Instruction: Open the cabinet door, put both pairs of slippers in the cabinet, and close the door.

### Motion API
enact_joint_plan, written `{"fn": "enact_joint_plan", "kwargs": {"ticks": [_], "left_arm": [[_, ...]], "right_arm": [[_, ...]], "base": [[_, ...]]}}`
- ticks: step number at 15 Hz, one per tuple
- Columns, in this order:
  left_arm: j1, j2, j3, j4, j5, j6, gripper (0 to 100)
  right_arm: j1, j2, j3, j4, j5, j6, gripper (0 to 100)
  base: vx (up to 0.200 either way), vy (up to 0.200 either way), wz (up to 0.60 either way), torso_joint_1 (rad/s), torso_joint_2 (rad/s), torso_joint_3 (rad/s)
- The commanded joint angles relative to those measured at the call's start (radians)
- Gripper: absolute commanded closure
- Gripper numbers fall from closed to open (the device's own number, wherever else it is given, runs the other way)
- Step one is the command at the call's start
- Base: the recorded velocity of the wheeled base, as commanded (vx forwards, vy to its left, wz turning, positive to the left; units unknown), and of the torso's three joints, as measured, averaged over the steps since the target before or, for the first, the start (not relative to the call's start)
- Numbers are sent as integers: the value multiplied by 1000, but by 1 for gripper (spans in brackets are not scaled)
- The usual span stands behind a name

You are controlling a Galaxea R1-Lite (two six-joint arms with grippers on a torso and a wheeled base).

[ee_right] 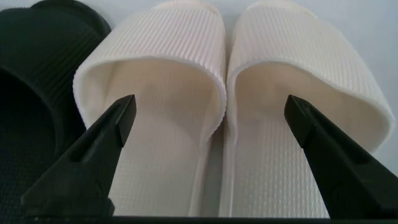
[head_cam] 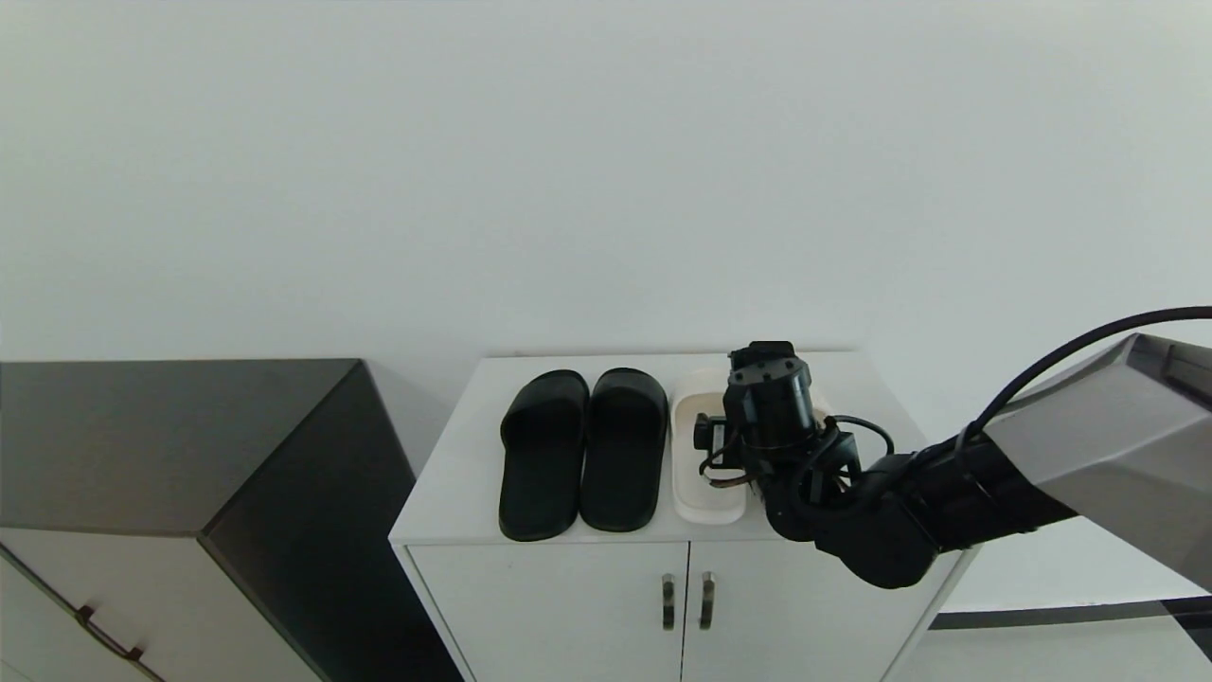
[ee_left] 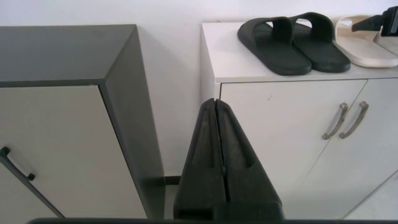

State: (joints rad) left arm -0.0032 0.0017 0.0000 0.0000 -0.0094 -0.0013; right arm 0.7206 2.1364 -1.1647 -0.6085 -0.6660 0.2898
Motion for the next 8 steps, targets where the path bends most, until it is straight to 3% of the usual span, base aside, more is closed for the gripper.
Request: {"fn": "enact_joint_plan", "kwargs": {"ticks": [1, 2, 8], "left_arm": [[0, 1, 0, 0, 0, 0, 100], [0, 1, 0, 0, 0, 0, 100], [0, 1, 0, 0, 0, 0, 100]], "right_arm": [[-12, 34, -30, 0, 0, -1, 0], [-27, 54, -53, -8, 2, -8, 100], [-44, 65, -61, -28, 0, -26, 100]], "base": [[0, 0, 0, 0, 0, 0], [0, 0, 0, 0, 0, 0], [0, 0, 0, 0, 0, 0]]}}
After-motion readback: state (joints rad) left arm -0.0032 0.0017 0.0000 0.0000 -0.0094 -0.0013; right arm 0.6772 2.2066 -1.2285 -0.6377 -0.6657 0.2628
